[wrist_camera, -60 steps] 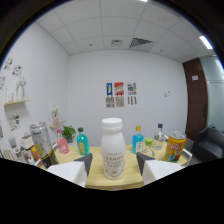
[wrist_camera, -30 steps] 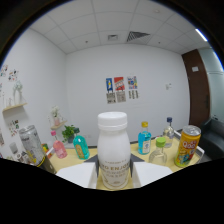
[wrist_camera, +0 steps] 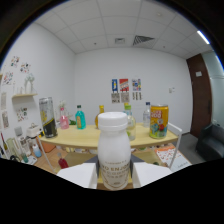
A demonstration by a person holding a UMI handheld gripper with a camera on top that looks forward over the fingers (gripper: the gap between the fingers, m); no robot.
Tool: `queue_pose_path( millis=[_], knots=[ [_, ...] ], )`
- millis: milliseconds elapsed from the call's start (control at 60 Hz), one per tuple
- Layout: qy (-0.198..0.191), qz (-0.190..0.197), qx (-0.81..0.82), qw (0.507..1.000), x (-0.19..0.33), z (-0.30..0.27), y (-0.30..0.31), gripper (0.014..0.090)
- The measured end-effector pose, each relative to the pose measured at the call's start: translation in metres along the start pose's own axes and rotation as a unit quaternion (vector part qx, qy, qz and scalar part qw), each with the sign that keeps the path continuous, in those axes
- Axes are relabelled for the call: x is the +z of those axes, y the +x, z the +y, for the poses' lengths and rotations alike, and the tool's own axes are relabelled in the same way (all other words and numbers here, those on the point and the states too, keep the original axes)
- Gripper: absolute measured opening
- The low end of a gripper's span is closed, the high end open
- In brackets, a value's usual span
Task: Make me a cup of Mount Fuji.
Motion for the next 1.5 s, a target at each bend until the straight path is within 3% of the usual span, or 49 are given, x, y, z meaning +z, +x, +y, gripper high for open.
queue_pose_path(
  millis=[233,467,600,733,883,1067,1200,1333,1500],
  knots=[
    [-0.108,0.044,-0.019,0.993,0.002,0.165,0.055,0.0476],
    [-0.150,0.046,-0.094,0.983,0.011,0.237,0.075,0.0477],
    [-0.157,0.052,-0.237,0.957,0.019,0.241,0.082,0.0477],
    [-0.151,0.041,-0.416,0.896,0.027,0.232,0.081,0.0479],
    [-0.126,0.015,-0.587,0.800,0.033,0.219,0.065,0.0476],
    [-0.120,0.010,-0.747,0.654,0.041,0.212,0.060,0.0481],
    [-0.117,0.015,-0.802,0.586,0.046,0.208,0.063,0.0477],
    [-0.114,0.010,-0.820,0.561,0.046,0.207,0.059,0.0477],
    [-0.114,0.007,-0.809,0.577,0.045,0.204,0.058,0.0480]
  ],
)
